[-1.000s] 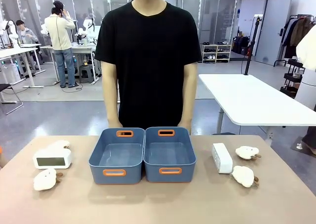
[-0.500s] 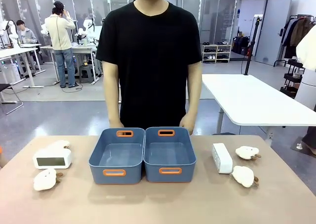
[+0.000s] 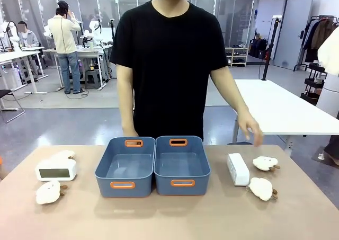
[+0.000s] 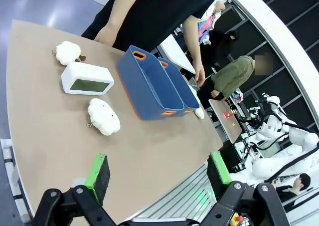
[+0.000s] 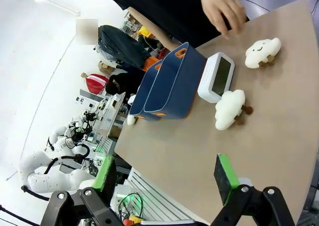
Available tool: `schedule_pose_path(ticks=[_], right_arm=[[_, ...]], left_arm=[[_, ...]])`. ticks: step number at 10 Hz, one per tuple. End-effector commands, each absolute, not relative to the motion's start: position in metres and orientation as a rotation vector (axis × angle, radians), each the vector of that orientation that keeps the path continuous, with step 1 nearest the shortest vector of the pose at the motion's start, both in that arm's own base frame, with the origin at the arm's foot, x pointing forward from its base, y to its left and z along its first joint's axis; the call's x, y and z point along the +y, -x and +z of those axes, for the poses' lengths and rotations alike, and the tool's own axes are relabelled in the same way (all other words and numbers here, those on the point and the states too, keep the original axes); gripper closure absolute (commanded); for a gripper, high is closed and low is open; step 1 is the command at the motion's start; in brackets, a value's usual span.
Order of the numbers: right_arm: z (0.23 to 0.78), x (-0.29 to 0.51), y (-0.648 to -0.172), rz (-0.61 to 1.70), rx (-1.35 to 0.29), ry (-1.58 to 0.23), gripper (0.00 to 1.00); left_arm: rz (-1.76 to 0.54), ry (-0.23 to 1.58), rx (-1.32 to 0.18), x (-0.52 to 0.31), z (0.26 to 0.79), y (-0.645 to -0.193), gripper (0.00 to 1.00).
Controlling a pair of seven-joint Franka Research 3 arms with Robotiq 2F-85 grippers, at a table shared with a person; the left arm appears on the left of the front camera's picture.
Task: Sort the digital clocks into the basket.
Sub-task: Pick up the Digital clock from the table and place it into the empty Plastic storage basket.
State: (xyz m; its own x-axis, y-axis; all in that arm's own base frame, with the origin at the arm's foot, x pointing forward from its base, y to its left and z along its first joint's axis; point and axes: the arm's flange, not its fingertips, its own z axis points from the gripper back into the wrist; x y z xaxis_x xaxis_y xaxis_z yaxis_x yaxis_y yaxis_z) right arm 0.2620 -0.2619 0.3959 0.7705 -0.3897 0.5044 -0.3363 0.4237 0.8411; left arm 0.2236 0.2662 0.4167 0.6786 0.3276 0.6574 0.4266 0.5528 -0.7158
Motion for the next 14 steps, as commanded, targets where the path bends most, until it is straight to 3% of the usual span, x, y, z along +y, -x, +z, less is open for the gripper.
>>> schedule_pose_path(ticks=[1, 14], right_arm=[[0.3952, -0.2626, -0.2610, -0.028, -0.734, -1.168, 0.00], [0.3952, -0.2626, -0.2610, -0.028, -0.734, -1.168, 0.00]], left_arm=[[-0.085, 1.029, -0.880, 0.2670, 0.4173, -0.2235, 0.00], [-0.069, 1.019, -0.861, 0.2658, 0.4168, -0.2237, 0.00]])
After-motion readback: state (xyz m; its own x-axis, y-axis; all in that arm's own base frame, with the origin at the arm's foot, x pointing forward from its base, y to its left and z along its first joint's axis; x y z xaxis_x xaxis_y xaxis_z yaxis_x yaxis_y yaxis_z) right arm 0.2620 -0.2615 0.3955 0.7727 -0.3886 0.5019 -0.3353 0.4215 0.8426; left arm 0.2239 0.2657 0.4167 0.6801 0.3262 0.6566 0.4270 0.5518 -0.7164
